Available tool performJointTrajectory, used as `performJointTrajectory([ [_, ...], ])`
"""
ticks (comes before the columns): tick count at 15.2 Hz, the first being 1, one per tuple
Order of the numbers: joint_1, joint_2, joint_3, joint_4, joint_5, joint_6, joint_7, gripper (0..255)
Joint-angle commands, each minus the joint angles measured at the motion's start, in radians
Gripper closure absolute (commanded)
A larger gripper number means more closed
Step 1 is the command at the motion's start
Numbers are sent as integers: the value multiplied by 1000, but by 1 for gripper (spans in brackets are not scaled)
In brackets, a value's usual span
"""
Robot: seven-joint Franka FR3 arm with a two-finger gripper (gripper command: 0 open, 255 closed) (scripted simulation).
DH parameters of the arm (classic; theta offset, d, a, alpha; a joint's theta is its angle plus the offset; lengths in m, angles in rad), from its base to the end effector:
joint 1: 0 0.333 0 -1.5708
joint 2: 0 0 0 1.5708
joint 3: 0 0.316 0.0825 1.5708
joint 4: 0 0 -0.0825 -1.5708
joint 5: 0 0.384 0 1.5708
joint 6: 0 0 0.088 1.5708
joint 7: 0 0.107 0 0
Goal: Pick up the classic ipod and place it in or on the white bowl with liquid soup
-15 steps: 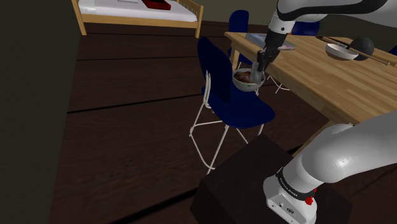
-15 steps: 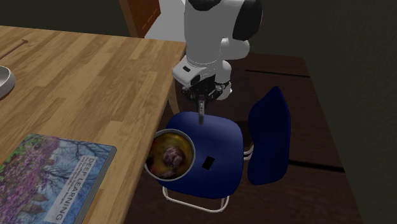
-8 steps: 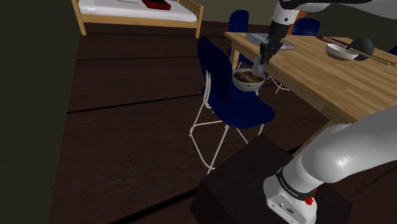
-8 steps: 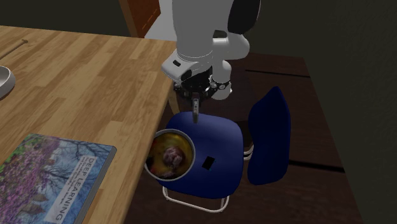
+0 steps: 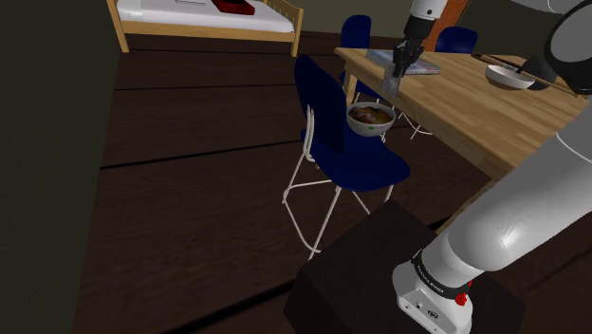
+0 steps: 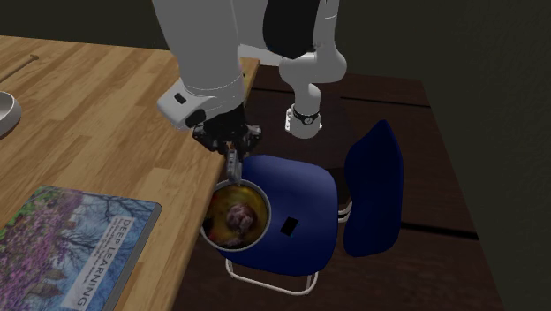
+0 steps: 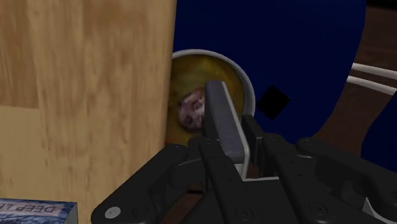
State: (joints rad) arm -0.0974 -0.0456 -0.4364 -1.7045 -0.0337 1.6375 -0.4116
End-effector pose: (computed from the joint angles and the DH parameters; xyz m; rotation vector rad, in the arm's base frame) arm 0.4647 -0.2841 0.5896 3.1346 -0.1865 -0.0461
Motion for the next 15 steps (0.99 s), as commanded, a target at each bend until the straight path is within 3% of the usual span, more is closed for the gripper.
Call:
performJointTrajectory([
  [1,-21,80,-26,93,32,-20,-52,255],
  [2,-28,104,-31,124,43,-29,-66,255],
  [15,-25,89,-28,-68,36,149,-59,255],
])
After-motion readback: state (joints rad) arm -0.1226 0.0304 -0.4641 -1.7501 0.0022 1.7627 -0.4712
